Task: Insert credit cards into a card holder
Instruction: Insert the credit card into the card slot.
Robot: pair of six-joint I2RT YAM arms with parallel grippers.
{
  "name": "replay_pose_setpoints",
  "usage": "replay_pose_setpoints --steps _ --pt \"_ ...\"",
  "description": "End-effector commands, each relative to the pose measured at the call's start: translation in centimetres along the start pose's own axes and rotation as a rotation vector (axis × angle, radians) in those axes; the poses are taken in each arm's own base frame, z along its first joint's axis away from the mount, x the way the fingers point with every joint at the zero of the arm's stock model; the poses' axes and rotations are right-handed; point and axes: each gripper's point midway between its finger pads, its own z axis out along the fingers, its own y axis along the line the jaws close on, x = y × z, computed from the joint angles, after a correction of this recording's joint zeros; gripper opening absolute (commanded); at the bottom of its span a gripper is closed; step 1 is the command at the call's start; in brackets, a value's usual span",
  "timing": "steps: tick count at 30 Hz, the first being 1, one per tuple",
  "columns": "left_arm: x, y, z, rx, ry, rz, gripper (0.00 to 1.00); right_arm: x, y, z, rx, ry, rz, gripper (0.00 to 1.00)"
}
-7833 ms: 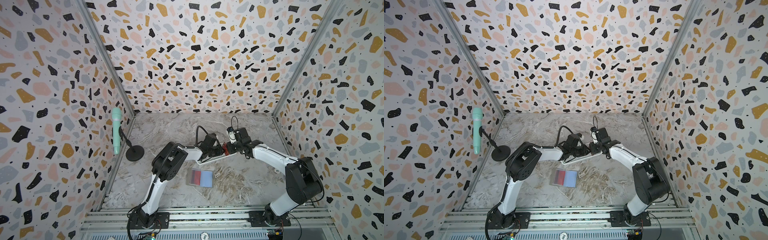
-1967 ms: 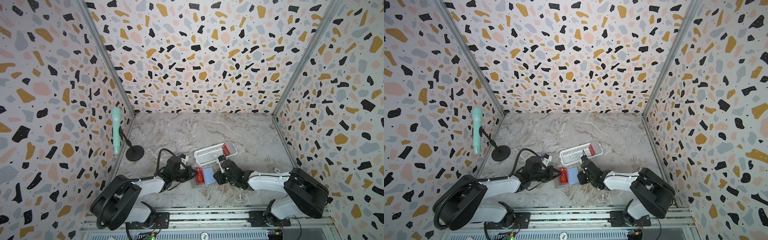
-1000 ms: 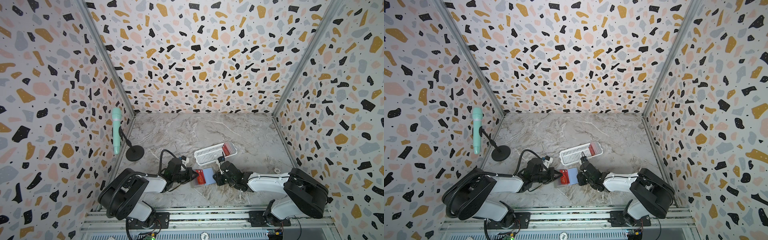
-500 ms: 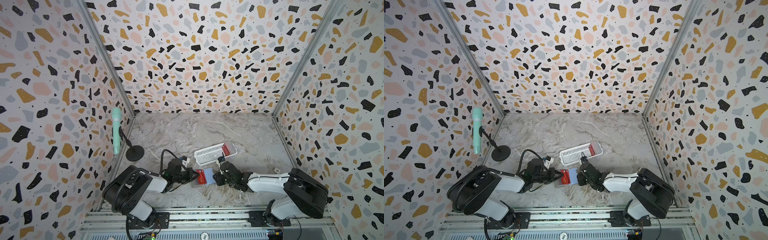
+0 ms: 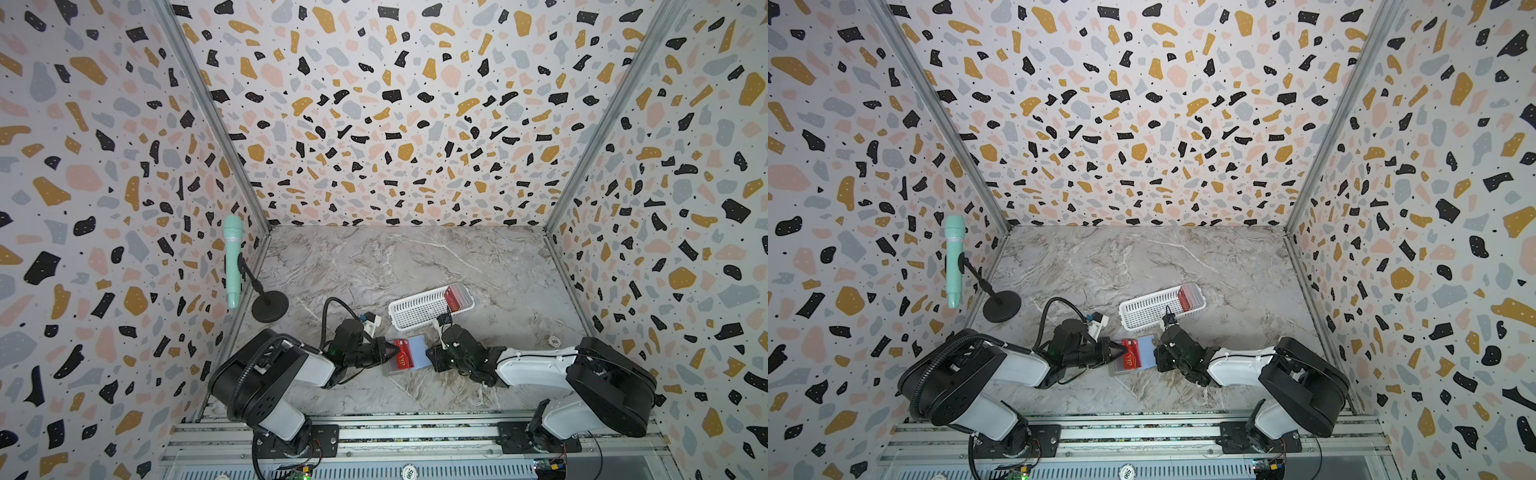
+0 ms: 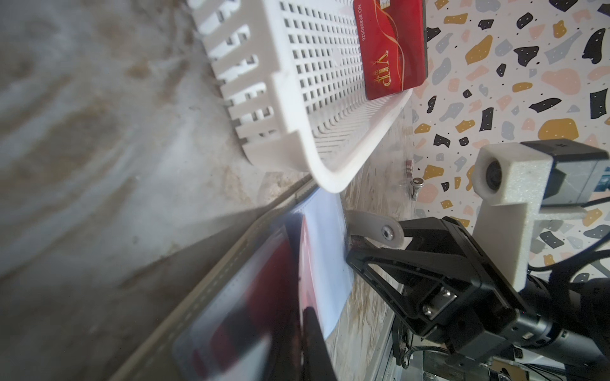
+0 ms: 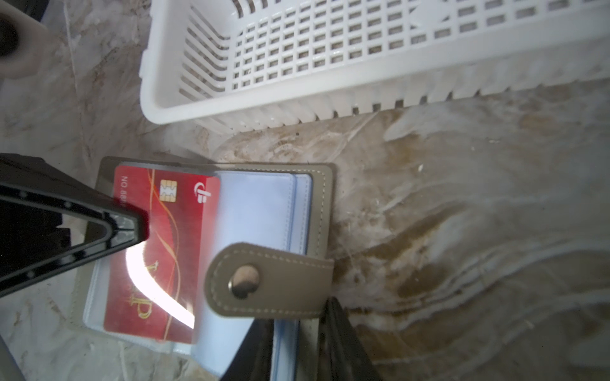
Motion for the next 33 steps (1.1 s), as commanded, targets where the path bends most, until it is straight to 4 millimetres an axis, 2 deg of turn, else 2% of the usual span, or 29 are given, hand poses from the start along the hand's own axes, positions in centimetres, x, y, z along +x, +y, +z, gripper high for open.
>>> replay_pose_setpoints --steps 1,16,25,30,33 --pt "-0.1 0.4 0.1 -0.004 -0.025 0.033 0.03 1.7 -1.1 -0.3 0.034 0.042 0.016 0.3" --pt "0.6 2.3 -0.2 -0.074 -0.03 -0.005 0.15 2.2 -1.3 -0.6 0.049 0.062 0.017 0.3" --pt "0.0 2.7 -0.5 -0.147 -0.032 0.03 0.2 1.9 -0.7 -0.6 0.042 0.043 0.004 0.31" --pt "-0.7 3.8 -1.8 -0.281 -0.047 0.081 0.22 1.9 -0.8 -0.6 0.043 0.035 0.009 0.31" --pt "-1.0 3.3 -2.4 -0.285 -0.066 0.096 0.24 2.0 -0.8 -0.6 0.044 0.035 0.005 0.32"
